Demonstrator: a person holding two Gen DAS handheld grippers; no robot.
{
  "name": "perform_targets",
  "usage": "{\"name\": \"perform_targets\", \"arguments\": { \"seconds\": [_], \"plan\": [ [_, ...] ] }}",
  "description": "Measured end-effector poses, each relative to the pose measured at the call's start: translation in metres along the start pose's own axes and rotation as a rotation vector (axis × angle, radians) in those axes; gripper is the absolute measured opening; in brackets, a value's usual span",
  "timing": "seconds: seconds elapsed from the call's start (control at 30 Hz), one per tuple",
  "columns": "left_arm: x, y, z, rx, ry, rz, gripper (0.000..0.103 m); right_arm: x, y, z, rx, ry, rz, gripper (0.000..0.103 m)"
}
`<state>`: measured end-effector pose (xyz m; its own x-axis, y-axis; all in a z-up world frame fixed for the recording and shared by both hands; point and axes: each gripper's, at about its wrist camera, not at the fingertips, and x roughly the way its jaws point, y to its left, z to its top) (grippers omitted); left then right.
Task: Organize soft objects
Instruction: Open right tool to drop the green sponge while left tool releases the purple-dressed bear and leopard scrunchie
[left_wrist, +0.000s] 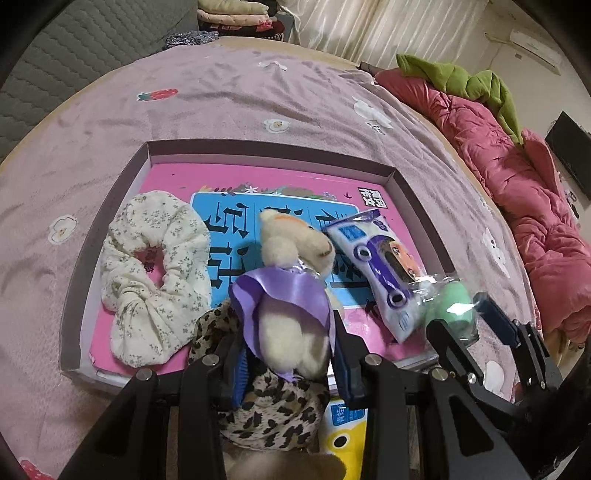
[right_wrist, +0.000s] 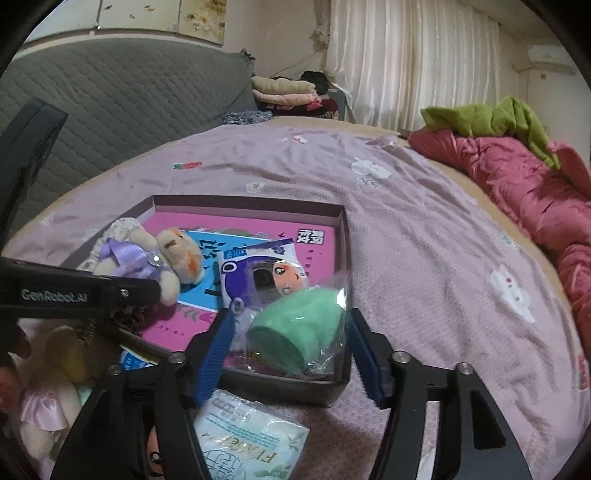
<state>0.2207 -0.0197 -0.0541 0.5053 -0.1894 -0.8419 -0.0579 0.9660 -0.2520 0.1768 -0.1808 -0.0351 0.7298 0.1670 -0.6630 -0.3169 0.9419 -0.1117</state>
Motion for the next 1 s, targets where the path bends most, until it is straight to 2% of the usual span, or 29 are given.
{"name": "perform_targets", "arguments": {
  "seconds": [0.33, 0.53, 0.6, 0.67, 1.0],
  "plan": [
    [-0.006, 0.001, 0.004, -0.016, -0.018, -0.009, 0.038, -0.012, -0.011, 0.002, 0.033, -0.049, -0.015, 0.070],
    [-0.007, -0.002, 0.001, 0.012, -0.010, 0.022, 0.043, -0.013, -0.013, 0.003, 0.037, -0.048, -0.011, 0.070],
    [-0.010, -0.001, -0.001, 0.011, -0.016, 0.012, 0.049, -0.013, -0.012, 0.004, 0.035, -0.050, -0.008, 0.070],
    [-0.015, -0.001, -0.004, 0.014, -0.018, 0.008, 0.051, -0.014, -0.011, 0.003, 0.033, -0.051, -0.006, 0.070],
    [-0.032, 0.008, -0.014, -0.014, -0.018, -0.023, 0.051, -0.016, -0.012, 0.004, 0.042, -0.055, -0.006, 0.070]
  ]
}}
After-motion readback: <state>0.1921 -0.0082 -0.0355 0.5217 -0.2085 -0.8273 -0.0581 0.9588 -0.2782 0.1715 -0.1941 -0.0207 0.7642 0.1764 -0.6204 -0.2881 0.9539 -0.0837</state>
